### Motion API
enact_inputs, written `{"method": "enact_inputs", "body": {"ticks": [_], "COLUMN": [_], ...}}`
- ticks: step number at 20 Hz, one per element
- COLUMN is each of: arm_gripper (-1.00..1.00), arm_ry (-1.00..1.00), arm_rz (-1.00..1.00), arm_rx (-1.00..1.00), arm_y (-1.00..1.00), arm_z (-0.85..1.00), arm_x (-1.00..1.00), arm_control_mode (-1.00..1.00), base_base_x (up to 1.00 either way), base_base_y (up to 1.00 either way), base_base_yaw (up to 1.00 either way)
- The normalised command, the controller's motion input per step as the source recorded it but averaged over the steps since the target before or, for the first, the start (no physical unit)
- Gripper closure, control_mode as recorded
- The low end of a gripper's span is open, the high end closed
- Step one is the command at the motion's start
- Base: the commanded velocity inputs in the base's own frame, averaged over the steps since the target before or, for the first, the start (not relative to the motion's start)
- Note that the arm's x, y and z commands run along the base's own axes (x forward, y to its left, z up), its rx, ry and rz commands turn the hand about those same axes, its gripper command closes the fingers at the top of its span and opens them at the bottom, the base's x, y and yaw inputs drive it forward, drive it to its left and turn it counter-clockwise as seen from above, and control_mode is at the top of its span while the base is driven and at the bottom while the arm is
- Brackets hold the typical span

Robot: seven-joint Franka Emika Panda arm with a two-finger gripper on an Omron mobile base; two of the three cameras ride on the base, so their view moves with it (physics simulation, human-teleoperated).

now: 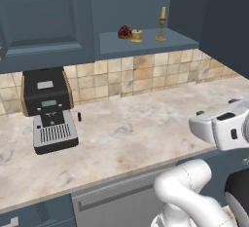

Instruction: Pick the candle and candle from the dining table and place them in the open cabinet. Close the cabinet after placing the objects.

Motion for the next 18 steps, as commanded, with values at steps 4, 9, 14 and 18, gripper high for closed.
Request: {"method": "enact_inputs", "body": {"ticks": [4,9,14,18], "arm_gripper": [-1.00,-1.00,-1.00,-1.00], "arm_ry": [0.00,0.00,0.00,0.00], "arm_rz": [0.00,-0.03,-0.07,-0.09], "arm_rx": [0.19,0.24,0.26,0.30], "arm_y": [-0.42,-0.24,-0.14,-0.19], "arm_z": [0.00,0.00,0.00,0.02], "arm_x": [-0.36,-0.50,-0.63,-0.48], "arm_control_mode": [-1.00,-1.00,-1.00,-1.00], "base_base_x": [0.00,0.00,0.00,0.00], "base_base_y": [0.00,0.00,0.00,0.00], "base_base_yaw": [0.00,0.00,0.00,0.00]}}
